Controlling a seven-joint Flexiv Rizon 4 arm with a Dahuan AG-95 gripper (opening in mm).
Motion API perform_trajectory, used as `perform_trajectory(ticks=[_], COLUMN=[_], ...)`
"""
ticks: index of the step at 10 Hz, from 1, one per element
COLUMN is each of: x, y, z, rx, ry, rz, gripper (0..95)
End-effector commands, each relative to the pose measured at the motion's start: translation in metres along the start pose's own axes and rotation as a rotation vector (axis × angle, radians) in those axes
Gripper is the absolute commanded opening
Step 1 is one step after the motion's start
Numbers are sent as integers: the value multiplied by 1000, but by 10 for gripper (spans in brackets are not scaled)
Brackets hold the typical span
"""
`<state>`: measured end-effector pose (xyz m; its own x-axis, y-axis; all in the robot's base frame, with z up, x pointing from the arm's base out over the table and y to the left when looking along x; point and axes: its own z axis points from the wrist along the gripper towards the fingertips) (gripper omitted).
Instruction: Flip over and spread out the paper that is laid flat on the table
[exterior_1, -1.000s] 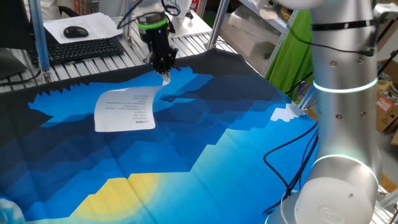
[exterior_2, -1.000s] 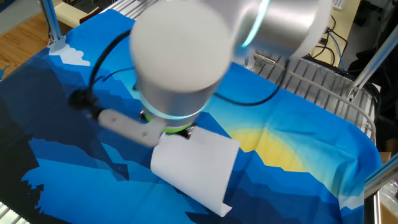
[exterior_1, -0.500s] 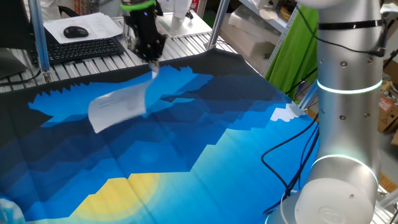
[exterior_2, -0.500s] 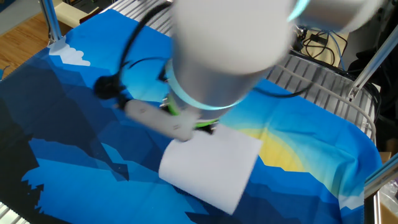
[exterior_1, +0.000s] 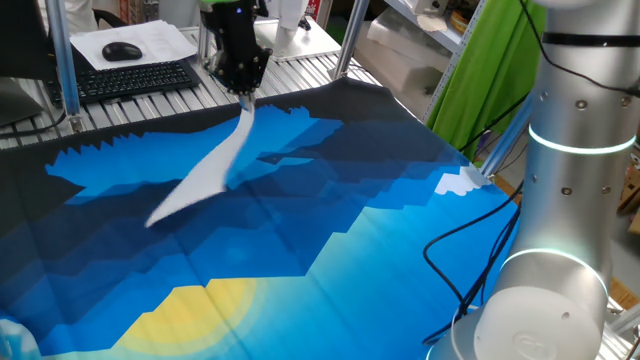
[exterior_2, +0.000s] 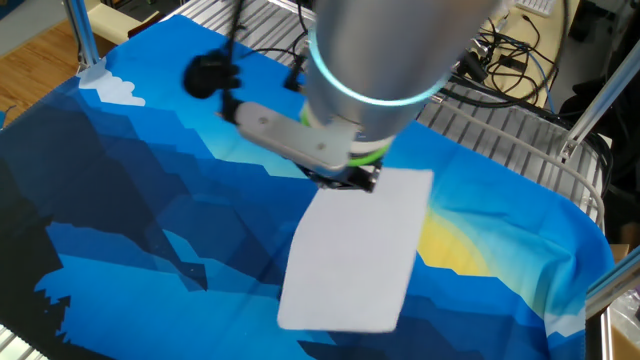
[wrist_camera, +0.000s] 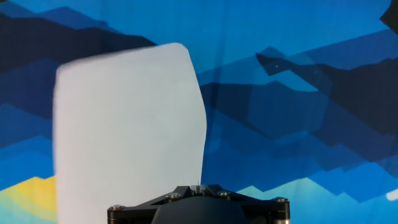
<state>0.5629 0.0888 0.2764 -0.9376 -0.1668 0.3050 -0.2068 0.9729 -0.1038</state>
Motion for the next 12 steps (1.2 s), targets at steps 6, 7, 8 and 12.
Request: perform_trajectory(ticks=[6, 7, 8, 12], x=[-27, -27, -28, -33], y=[-44, -45, -46, -50], z=[59, 65, 70, 77], rx=[33, 33, 33, 37], ry=[-58, -58, -60, -65], rz=[-22, -22, -22, -19], gripper=[0, 0, 0, 0])
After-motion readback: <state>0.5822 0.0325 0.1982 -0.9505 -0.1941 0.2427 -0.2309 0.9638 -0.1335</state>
